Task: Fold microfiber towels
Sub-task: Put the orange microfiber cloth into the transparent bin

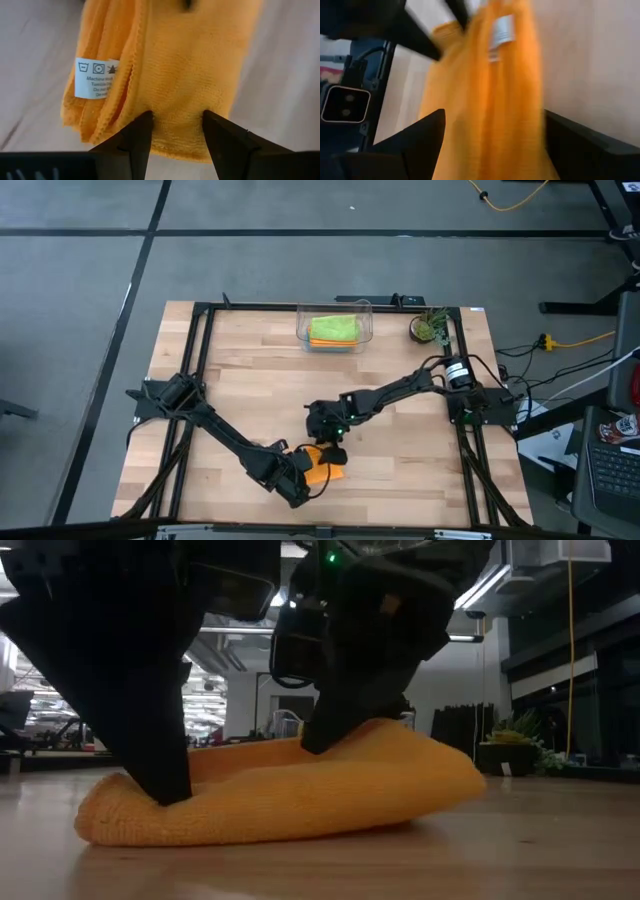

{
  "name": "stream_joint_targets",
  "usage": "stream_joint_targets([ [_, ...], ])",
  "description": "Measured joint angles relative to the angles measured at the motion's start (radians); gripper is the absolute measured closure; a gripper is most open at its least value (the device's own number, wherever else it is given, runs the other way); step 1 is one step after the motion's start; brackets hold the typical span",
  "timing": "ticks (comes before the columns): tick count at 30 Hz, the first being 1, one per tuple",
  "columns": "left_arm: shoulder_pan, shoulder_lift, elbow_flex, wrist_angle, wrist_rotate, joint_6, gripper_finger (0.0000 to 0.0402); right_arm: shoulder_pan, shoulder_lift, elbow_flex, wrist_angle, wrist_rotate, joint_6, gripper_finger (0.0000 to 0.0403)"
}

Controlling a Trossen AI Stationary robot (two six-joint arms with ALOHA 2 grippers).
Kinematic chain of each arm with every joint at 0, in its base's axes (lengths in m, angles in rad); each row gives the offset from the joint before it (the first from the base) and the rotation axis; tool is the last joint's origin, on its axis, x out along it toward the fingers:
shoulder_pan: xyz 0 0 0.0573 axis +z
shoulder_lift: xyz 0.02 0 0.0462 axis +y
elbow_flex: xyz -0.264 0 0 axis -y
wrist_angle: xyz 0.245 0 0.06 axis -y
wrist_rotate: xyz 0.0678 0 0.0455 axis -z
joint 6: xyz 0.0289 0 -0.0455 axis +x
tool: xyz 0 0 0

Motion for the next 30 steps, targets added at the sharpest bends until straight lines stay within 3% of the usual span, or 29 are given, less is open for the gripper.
stream_joint_targets([
  [10,0.008,-0.002,-0.029,0.031,0.004,-0.027,0.0231,0.079,0.015,-0.002,0.046,0.020,0.004,0.0089],
  [18,0.009,-0.002,-0.029,0.035,0.004,-0.032,0.0231,0.084,0.015,-0.005,0.061,0.077,0.010,0.0118],
  [24,0.009,-0.001,-0.030,0.035,0.003,-0.035,0.0231,0.081,0.017,-0.005,0.067,0.088,0.058,0.0163],
  [30,0.010,-0.001,-0.030,0.036,0.003,-0.036,0.0231,0.082,0.017,-0.006,0.059,0.132,0.058,0.0246],
])
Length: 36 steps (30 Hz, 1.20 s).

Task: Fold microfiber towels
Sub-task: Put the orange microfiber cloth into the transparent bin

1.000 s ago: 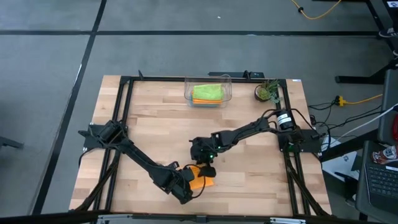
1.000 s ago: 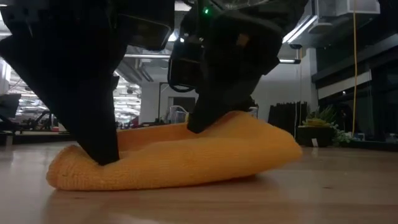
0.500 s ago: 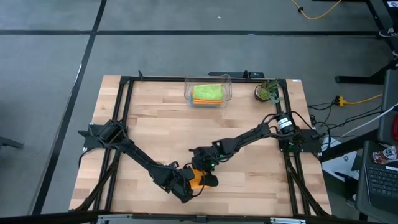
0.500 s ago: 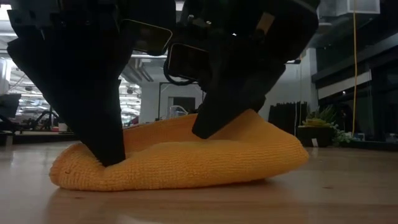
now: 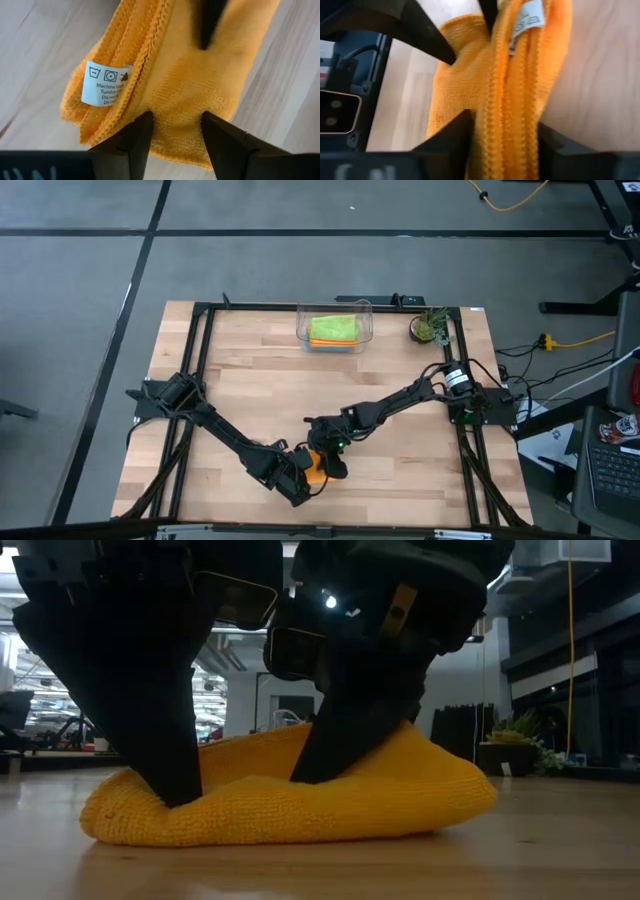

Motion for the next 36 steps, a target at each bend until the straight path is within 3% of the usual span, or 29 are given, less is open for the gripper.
stream_joint_targets([
  [7,0.000,0.000,0.000,0.000,0.000,0.000,0.0231,-0.004,0.000,0.000,0.001,0.007,0.029,0.0383],
  [15,0.000,-0.064,0.082,-0.097,0.045,0.083,0.0246,-0.056,-0.006,-0.001,0.000,-0.087,0.090,0.0384],
  [23,-0.004,-0.180,0.252,-0.415,0.055,0.089,0.0250,-0.158,-0.149,-0.004,-0.097,-0.087,0.059,0.0384],
  [30,-0.004,-0.308,0.312,-0.632,-0.046,0.110,0.0250,-0.323,-0.362,0.017,-0.248,0.048,-0.062,0.0384],
  [36,0.018,-0.366,0.312,-0.658,-0.125,0.215,0.0250,-0.538,-0.386,0.231,-0.524,0.124,-0.306,0.0384],
])
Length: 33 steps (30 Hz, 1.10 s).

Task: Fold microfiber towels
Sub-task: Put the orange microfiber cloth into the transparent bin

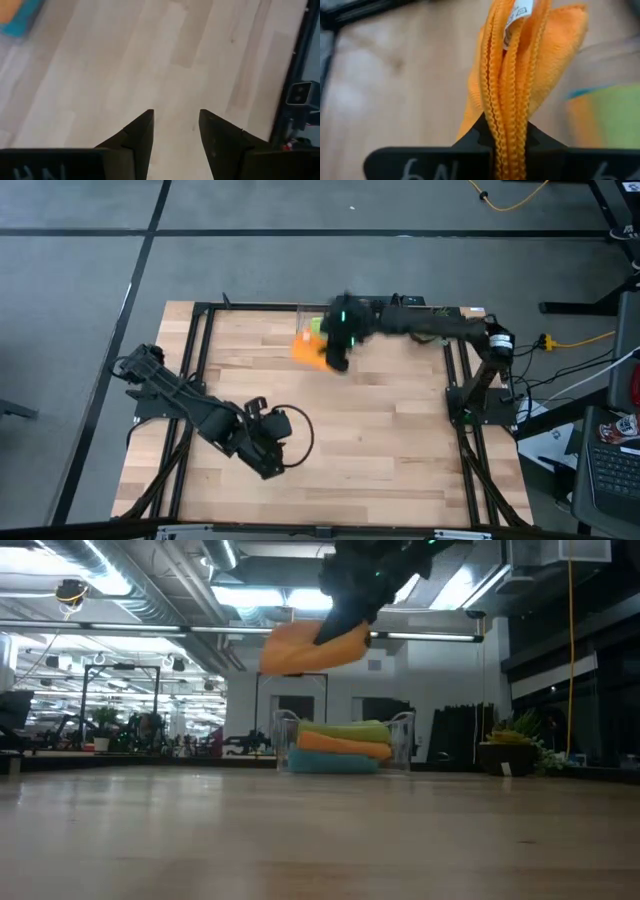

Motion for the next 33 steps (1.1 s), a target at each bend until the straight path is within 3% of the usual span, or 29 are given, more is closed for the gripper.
stream_joint_targets([
  [7,0.049,0.003,-0.001,-0.011,0.003,0.115,0.0250,-0.240,0.096,0.209,-0.206,-0.023,-0.228,0.0384],
  [11,0.075,0.004,-0.001,-0.011,0.001,0.155,0.0250,-0.328,0.132,0.217,-0.242,-0.142,-0.298,0.0384],
  [21,0.119,0.004,-0.001,-0.010,0.001,0.186,0.0250,-0.376,0.250,0.215,-0.240,-0.313,-0.454,0.0384],
  [27,0.128,0.004,-0.001,-0.010,0.001,0.181,0.0250,-0.376,0.295,0.215,-0.246,-0.246,-0.483,0.0382],
  [33,0.128,0.004,-0.001,-0.010,0.001,0.177,0.0250,-0.376,0.298,0.216,-0.255,-0.177,-0.509,0.0296],
])
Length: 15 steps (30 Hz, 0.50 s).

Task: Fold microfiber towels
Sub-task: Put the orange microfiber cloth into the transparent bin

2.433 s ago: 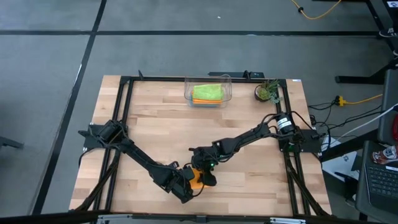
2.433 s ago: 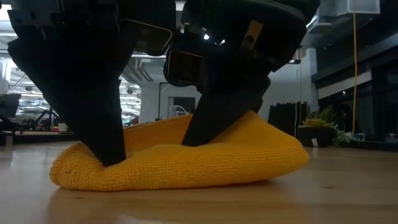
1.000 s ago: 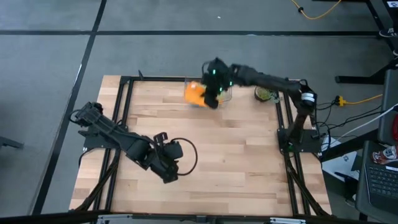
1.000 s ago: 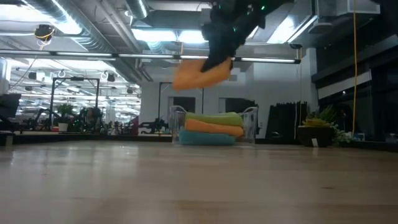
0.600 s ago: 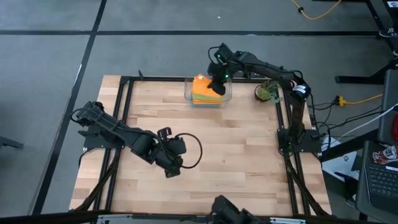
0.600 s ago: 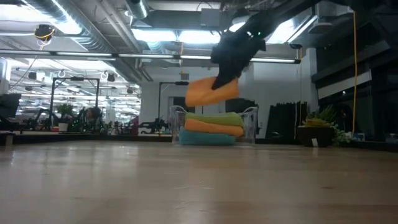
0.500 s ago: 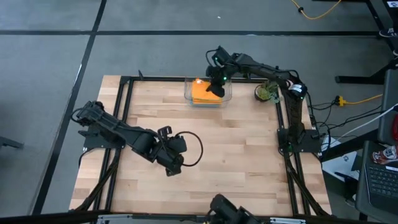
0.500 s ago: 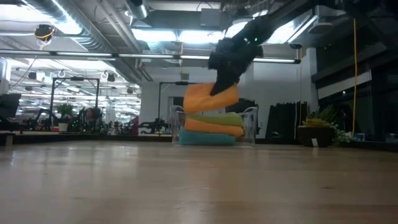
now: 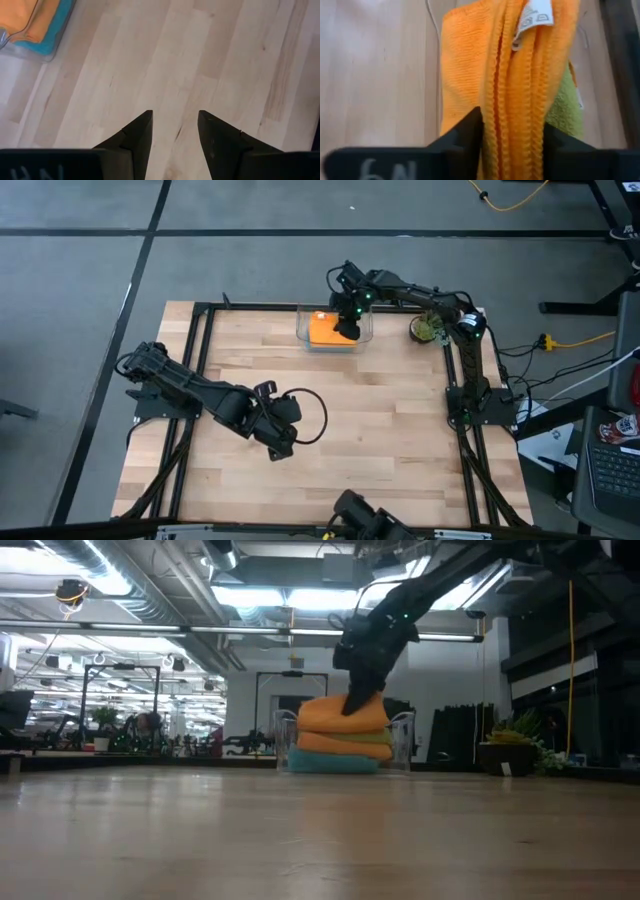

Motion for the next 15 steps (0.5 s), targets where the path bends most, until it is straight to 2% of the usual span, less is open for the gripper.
stream_joint_targets([
  [4,0.000,0.000,0.000,0.001,0.000,0.000,0.0250,0.000,-0.006,0.014,-0.023,0.005,0.003,0.0245],
  [8,0.000,0.000,0.000,0.001,0.000,0.000,0.0250,0.000,-0.006,0.068,-0.076,0.071,0.003,0.0207],
  [12,0.000,0.000,0.000,0.001,0.000,0.000,0.0250,-0.005,-0.006,0.175,-0.116,0.182,0.005,0.0186],
  [15,0.000,0.000,0.000,0.001,0.000,0.000,0.0250,-0.005,-0.006,0.279,-0.227,0.250,0.015,0.0183],
])
